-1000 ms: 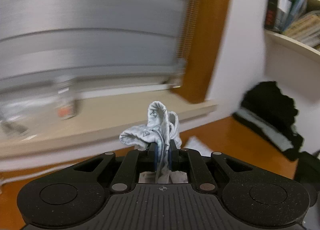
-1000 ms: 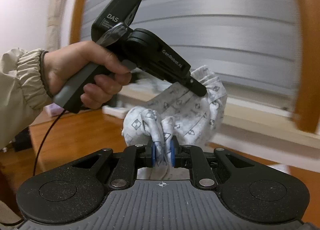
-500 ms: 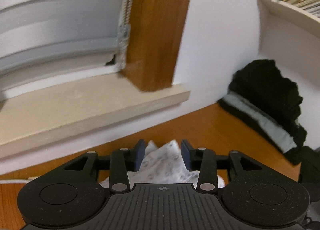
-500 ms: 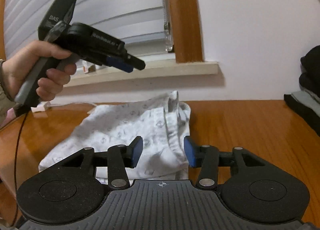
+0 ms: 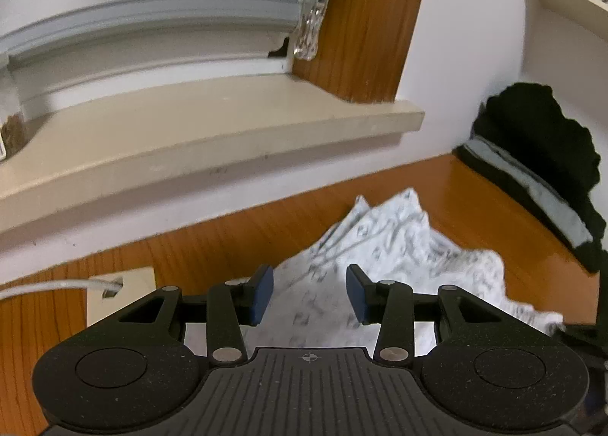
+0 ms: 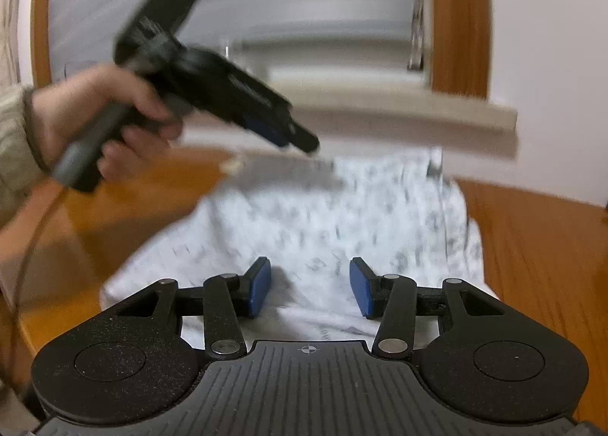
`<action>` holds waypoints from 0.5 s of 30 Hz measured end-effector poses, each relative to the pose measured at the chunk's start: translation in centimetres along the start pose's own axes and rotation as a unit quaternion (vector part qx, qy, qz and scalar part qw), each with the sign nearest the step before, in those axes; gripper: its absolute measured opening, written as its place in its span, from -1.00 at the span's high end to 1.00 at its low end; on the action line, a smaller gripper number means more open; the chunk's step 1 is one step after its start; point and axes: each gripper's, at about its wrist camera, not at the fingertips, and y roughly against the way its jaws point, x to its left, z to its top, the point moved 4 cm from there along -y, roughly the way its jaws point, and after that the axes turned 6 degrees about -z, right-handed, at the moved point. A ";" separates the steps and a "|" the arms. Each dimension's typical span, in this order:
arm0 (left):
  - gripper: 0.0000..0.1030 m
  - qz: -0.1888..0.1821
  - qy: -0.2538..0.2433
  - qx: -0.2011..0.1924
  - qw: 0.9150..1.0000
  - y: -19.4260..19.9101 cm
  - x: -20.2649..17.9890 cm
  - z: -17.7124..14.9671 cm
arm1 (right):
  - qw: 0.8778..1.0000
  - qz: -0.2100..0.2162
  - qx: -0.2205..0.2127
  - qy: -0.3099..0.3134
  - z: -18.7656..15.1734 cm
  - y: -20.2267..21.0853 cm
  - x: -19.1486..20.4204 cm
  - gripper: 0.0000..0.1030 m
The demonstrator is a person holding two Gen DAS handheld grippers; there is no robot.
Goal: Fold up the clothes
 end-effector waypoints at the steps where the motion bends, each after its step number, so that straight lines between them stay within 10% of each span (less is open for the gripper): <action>1: 0.10 -0.002 -0.001 0.000 1.000 0.1 0.2 -0.2 | 1.000 0.001 0.007 -0.001 -0.3 -0.1 -0.5 0.14; 15: -0.08 -0.114 -0.063 0.003 0.992 -3.9 -3.0 1.7 | 0.994 -0.103 0.048 0.009 -1.0 2.5 -15.8 0.57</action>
